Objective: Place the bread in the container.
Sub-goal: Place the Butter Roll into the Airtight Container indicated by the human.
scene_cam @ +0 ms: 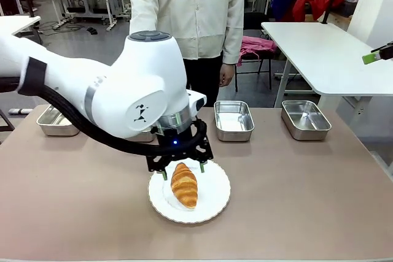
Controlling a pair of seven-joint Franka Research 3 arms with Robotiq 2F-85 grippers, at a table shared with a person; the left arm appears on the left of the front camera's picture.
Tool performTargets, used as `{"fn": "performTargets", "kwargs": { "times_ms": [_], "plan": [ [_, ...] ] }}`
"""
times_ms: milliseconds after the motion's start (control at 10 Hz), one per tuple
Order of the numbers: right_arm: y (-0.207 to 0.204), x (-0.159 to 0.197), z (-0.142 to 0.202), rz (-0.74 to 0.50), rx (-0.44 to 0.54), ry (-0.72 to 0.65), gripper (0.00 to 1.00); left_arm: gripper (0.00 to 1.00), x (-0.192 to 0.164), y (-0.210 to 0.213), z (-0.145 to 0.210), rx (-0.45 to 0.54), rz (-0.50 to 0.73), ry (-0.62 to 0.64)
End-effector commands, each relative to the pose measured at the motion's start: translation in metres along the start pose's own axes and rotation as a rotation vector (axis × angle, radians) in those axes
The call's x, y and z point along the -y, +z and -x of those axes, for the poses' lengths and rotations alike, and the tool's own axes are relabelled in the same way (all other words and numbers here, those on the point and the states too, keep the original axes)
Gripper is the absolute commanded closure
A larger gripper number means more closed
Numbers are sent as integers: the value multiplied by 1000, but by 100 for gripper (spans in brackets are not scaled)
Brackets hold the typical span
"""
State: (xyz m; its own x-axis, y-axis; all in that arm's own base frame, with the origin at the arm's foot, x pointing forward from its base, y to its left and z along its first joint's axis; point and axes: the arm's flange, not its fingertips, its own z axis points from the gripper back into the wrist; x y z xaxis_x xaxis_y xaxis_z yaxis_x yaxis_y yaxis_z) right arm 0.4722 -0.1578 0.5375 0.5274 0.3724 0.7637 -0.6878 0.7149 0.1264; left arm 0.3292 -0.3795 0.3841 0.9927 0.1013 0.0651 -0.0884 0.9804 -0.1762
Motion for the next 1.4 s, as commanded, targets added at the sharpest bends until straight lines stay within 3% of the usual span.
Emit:
{"fn": "performTargets", "kwargs": {
  "times_ms": [0, 900, 1300],
  "plan": [
    [0, -2, 0, -5, 14, 4, 0, 0, 4, -13, -7, 25, 14, -46],
    [0, -2, 0, -5, 14, 4, 0, 0, -2, -51, -22, 26, -60, -171],
    [0, -2, 0, -5, 14, 4, 0, 0, -1, -68, -23, -2, -67, -160]
  ]
}}
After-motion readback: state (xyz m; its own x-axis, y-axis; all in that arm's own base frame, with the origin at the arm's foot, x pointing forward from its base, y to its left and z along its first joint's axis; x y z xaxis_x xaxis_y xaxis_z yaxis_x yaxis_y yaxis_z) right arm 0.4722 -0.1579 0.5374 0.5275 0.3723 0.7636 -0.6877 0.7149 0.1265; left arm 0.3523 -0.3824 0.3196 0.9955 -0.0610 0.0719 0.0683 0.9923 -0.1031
